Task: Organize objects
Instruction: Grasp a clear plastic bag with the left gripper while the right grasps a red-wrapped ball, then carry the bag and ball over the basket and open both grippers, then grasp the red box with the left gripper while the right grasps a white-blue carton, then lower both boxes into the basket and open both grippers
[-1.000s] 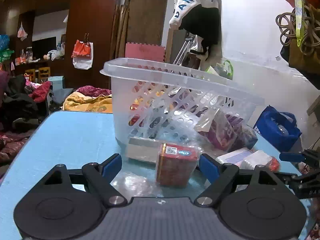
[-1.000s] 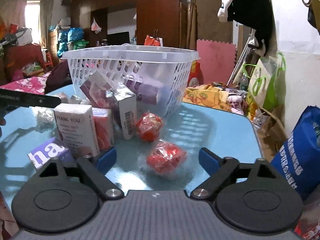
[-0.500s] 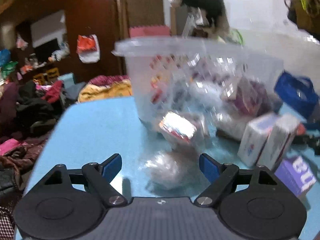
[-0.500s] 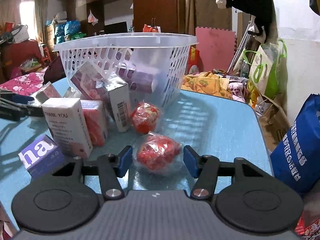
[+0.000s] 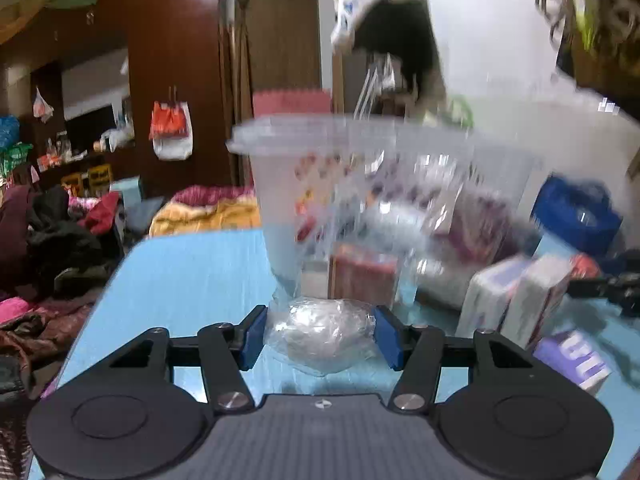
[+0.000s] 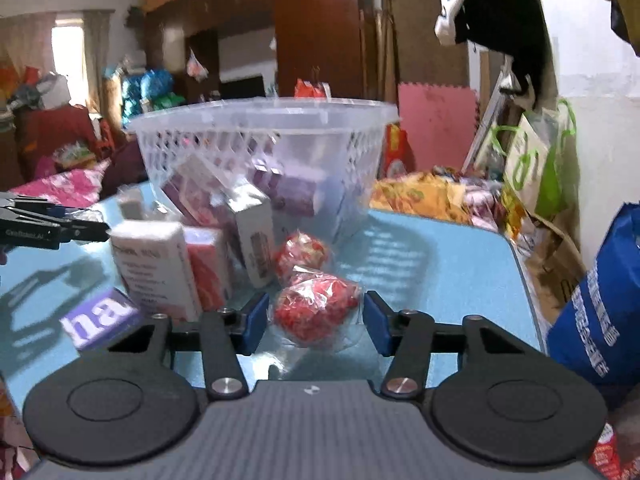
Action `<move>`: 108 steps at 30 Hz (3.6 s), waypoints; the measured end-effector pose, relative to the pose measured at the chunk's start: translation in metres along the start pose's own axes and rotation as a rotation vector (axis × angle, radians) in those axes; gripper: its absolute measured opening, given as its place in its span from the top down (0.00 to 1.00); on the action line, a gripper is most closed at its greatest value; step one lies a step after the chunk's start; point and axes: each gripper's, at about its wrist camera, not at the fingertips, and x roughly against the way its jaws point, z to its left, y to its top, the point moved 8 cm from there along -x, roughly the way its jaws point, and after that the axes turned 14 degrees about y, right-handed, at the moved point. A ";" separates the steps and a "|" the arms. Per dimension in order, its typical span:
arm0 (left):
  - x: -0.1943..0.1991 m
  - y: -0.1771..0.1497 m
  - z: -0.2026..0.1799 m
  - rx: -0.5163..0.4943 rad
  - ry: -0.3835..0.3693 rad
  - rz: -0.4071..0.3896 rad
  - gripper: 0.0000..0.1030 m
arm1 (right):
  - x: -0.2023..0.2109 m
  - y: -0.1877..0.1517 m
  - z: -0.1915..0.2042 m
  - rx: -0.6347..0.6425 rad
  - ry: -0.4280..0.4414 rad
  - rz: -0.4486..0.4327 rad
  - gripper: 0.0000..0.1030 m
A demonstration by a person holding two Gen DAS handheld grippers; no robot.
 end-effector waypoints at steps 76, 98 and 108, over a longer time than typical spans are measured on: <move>-0.041 0.019 -0.024 0.039 -0.019 0.049 0.52 | 0.043 0.040 0.028 0.016 0.135 -0.231 0.58; -0.017 0.031 -0.001 0.194 -0.148 -0.073 0.52 | 0.063 0.040 0.022 -0.040 0.178 -0.370 0.59; 0.026 0.086 0.006 0.281 -0.265 -0.181 0.52 | 0.063 0.093 0.034 0.008 0.199 -0.412 0.59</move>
